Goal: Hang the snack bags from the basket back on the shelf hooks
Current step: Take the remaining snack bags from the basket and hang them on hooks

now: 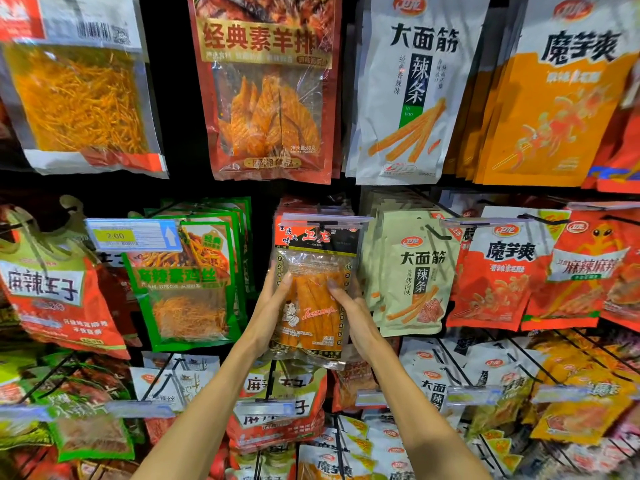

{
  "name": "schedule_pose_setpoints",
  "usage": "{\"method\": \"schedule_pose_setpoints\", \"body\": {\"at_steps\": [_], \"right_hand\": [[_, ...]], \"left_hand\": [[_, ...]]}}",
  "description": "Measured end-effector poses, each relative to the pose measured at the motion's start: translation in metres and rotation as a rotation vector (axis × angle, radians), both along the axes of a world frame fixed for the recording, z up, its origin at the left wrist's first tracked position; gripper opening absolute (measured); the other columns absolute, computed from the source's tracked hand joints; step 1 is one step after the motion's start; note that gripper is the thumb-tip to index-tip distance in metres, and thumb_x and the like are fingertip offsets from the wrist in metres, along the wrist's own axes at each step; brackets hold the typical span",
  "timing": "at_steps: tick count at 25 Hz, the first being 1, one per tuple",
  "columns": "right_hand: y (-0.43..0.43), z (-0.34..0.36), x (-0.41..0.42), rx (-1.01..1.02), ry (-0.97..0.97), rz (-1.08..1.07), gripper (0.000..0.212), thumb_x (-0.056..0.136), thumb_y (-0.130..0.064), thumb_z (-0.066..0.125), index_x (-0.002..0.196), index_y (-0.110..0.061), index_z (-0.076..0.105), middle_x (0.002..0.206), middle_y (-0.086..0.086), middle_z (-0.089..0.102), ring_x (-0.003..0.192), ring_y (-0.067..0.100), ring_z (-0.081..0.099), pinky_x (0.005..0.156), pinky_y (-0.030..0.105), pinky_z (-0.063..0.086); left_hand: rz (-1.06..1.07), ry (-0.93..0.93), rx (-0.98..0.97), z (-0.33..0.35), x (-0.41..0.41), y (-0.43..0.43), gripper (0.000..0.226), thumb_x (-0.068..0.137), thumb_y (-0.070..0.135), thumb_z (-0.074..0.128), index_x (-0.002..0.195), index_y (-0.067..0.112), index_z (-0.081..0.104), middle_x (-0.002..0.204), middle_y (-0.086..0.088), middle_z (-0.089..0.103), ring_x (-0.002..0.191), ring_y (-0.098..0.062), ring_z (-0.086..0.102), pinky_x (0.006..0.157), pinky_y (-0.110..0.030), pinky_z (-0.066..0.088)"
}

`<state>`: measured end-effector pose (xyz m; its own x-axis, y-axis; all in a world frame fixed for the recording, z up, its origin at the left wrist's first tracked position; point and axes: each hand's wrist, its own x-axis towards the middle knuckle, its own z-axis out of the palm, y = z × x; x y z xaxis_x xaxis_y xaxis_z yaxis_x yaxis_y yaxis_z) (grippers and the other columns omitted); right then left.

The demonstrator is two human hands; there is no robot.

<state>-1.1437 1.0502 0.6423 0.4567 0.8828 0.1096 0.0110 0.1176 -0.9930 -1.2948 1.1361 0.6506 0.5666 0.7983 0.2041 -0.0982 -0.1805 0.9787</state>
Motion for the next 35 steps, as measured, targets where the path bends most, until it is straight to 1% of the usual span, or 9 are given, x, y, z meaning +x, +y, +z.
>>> {"method": "schedule_pose_setpoints", "body": {"at_steps": [3, 7, 10, 13, 17, 22, 26, 29, 35], "right_hand": [[-0.001, 0.001, 0.002, -0.025, -0.015, -0.01, 0.09, 0.08, -0.054, 0.07, 0.154, -0.038, 0.024, 0.144, -0.011, 0.052, 0.123, 0.003, 0.055, 0.087, 0.02, 0.053], [-0.006, 0.006, 0.0, -0.038, -0.036, -0.02, 0.087, 0.08, -0.058, 0.07, 0.153, -0.038, 0.027, 0.138, -0.013, 0.056, 0.119, 0.001, 0.058, 0.089, 0.021, 0.053], [-0.015, 0.013, -0.003, -0.078, -0.096, -0.041, 0.092, 0.073, -0.067, 0.068, 0.152, -0.038, 0.03, 0.131, -0.021, 0.057, 0.113, -0.004, 0.058, 0.095, 0.024, 0.05], [-0.029, 0.017, -0.004, -0.178, -0.193, -0.069, 0.093, 0.071, -0.076, 0.067, 0.15, -0.045, 0.03, 0.133, -0.026, 0.053, 0.127, 0.005, 0.049, 0.113, 0.039, 0.036], [-0.055, 0.026, -0.016, -0.267, -0.277, -0.063, 0.082, 0.092, -0.053, 0.059, 0.156, -0.025, 0.019, 0.14, -0.022, 0.033, 0.127, 0.001, 0.032, 0.104, 0.023, 0.025], [-0.064, 0.029, -0.017, -0.479, -0.764, -0.076, 0.095, 0.087, -0.06, 0.062, 0.157, -0.015, 0.016, 0.162, 0.002, 0.024, 0.149, 0.023, 0.022, 0.118, 0.038, 0.026], [-0.078, 0.04, -0.005, -0.633, -1.206, -0.123, 0.088, 0.088, -0.057, 0.059, 0.156, -0.018, 0.018, 0.162, 0.012, 0.019, 0.149, 0.031, 0.016, 0.119, 0.049, 0.025], [-0.094, 0.048, 0.005, -0.655, -1.34, -0.095, 0.081, 0.09, -0.051, 0.059, 0.155, -0.019, 0.021, 0.161, 0.013, 0.021, 0.148, 0.033, 0.017, 0.117, 0.051, 0.026], [-0.14, 0.058, 0.039, -0.636, -1.4, -0.047, 0.074, 0.092, -0.049, 0.056, 0.154, -0.019, 0.027, 0.162, 0.014, 0.018, 0.15, 0.033, 0.013, 0.119, 0.054, 0.018]], "left_hand": [[-0.02, 0.004, -0.011, -0.007, -0.002, -0.002, 0.101, 0.069, 0.085, 0.055, 0.153, 0.043, 0.019, 0.152, 0.008, 0.04, 0.122, 0.002, 0.053, 0.075, -0.01, 0.052], [-0.013, 0.016, -0.037, -0.004, -0.002, -0.009, 0.089, 0.08, 0.075, 0.053, 0.154, 0.04, 0.019, 0.146, 0.007, 0.047, 0.108, 0.006, 0.061, 0.069, -0.011, 0.053], [-0.012, 0.049, -0.059, -0.002, -0.009, -0.012, 0.09, 0.079, 0.077, 0.053, 0.154, 0.043, 0.017, 0.154, 0.006, 0.037, 0.127, -0.007, 0.05, 0.09, -0.025, 0.054], [0.016, 0.17, 0.005, 0.002, -0.018, -0.012, 0.084, 0.086, 0.071, 0.047, 0.156, 0.039, 0.011, 0.162, 0.012, 0.016, 0.147, -0.013, 0.023, 0.117, -0.041, 0.025], [0.104, 0.336, 0.118, -0.001, -0.026, -0.024, 0.076, 0.095, 0.06, 0.044, 0.157, 0.032, 0.012, 0.163, 0.006, 0.019, 0.147, -0.018, 0.025, 0.115, -0.041, 0.027], [0.224, 0.529, 0.484, -0.001, -0.047, -0.034, 0.086, 0.095, 0.051, 0.053, 0.158, 0.023, 0.0, 0.165, 0.003, 0.007, 0.151, -0.019, 0.014, 0.12, -0.044, 0.022], [0.341, 0.869, 0.857, 0.02, -0.062, -0.037, 0.076, 0.096, 0.051, 0.049, 0.157, 0.023, 0.012, 0.162, -0.011, 0.018, 0.146, -0.033, 0.023, 0.111, -0.054, 0.034], [0.309, 1.131, 0.896, 0.036, -0.057, -0.056, 0.067, 0.097, 0.055, 0.041, 0.153, 0.024, 0.022, 0.161, -0.011, 0.019, 0.147, -0.036, 0.018, 0.112, -0.056, 0.029], [0.29, 1.175, 0.971, 0.048, -0.011, -0.109, 0.053, 0.096, 0.053, 0.045, 0.139, 0.023, 0.041, 0.149, -0.008, 0.037, 0.139, -0.034, 0.03, 0.106, -0.052, 0.036]]}}
